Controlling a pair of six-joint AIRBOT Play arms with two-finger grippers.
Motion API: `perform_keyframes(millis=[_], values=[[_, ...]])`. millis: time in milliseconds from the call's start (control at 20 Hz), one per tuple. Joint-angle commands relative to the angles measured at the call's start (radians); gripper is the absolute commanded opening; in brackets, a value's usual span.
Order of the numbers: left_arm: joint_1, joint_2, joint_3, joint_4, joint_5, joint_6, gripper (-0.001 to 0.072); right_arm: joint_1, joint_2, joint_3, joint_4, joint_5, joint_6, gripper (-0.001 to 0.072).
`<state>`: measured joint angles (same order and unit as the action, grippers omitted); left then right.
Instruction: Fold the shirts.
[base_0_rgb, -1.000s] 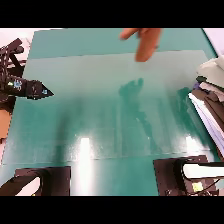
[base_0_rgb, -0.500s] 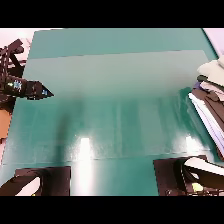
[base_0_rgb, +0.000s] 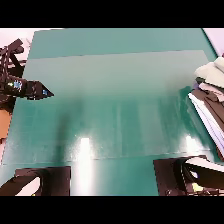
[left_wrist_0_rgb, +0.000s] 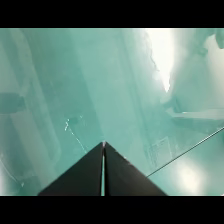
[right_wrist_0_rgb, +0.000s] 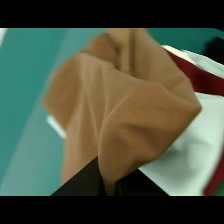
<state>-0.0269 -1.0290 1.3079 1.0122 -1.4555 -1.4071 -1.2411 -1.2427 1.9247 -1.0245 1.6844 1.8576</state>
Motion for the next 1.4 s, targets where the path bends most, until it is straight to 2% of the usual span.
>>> perform_keyframes(millis=[0,200,250,300,350,400,550,600,750,800,850,900,950,1050,1200,1350], values=[[0.001,0.000,0.001,-0.003,0.000,0.000,0.0025,-0.002,0.020,0.000,-0.267,0.114,0.013,0.0018],[0.001,0.000,0.001,-0.027,-0.004,0.000,0.0025,-0.002,-0.020,0.000,-0.335,0.139,-0.006,0.0030],[0.001,0.000,0.001,-0.035,-0.005,0.000,0.0025,-0.002,-0.031,0.000,-0.338,0.142,-0.008,0.0237],[0.001,0.000,0.001,-0.043,-0.009,0.000,0.0025,-0.003,-0.042,0.000,-0.338,0.148,-0.007,0.0653],[0.001,0.000,0.001,-0.048,-0.012,0.000,0.0025,-0.003,-0.048,0.000,-0.338,0.148,-0.008,0.0719],[0.001,0.000,0.001,-0.048,-0.013,0.000,0.0025,-0.003,-0.045,0.000,-0.340,0.147,-0.007,0.0719],[0.001,0.000,0.001,-0.048,-0.014,0.000,0.0025,-0.003,-0.039,0.053,-0.382,0.142,0.026,0.0720],[0.001,0.000,0.001,-0.048,-0.010,0.000,0.0025,-0.003,-0.040,0.111,-0.327,0.113,0.047,0.0719],[-0.003,0.001,0.001,-0.108,0.004,0.002,0.0025,0.019,0.001,0.224,-0.010,-0.034,0.014,0.0709],[-0.003,0.001,0.001,-0.146,0.006,0.002,0.0025,0.058,0.035,0.201,0.091,-0.082,-0.003,0.0619],[-0.003,0.001,0.001,-0.182,0.016,0.001,0.0024,0.118,0.074,0.148,0.200,-0.108,-0.049,0.0335],[-0.003,0.001,0.001,-0.207,0.029,0.000,0.0024,0.188,0.111,0.084,0.296,-0.119,-0.105,0.0093],[-0.003,0.001,0.001,-0.226,0.031,0.001,0.0024,0.277,0.140,0.026,0.373,-0.111,-0.138,0.0021],[-0.003,0.001,0.001,-0.255,0.020,0.005,0.0024,0.528,0.180,-0.069,0.426,-0.095,-0.167,0.0021],[-0.003,0.001,0.001,-0.356,0.013,0.054,0.0024,0.949,0.196,-0.193,0.417,-0.122,-0.248,0.0021],[-0.003,0.001,0.001,-0.405,-0.010,0.054,0.0024,1.311,0.166,-0.311,0.313,-0.239,-0.263,0.0022]])
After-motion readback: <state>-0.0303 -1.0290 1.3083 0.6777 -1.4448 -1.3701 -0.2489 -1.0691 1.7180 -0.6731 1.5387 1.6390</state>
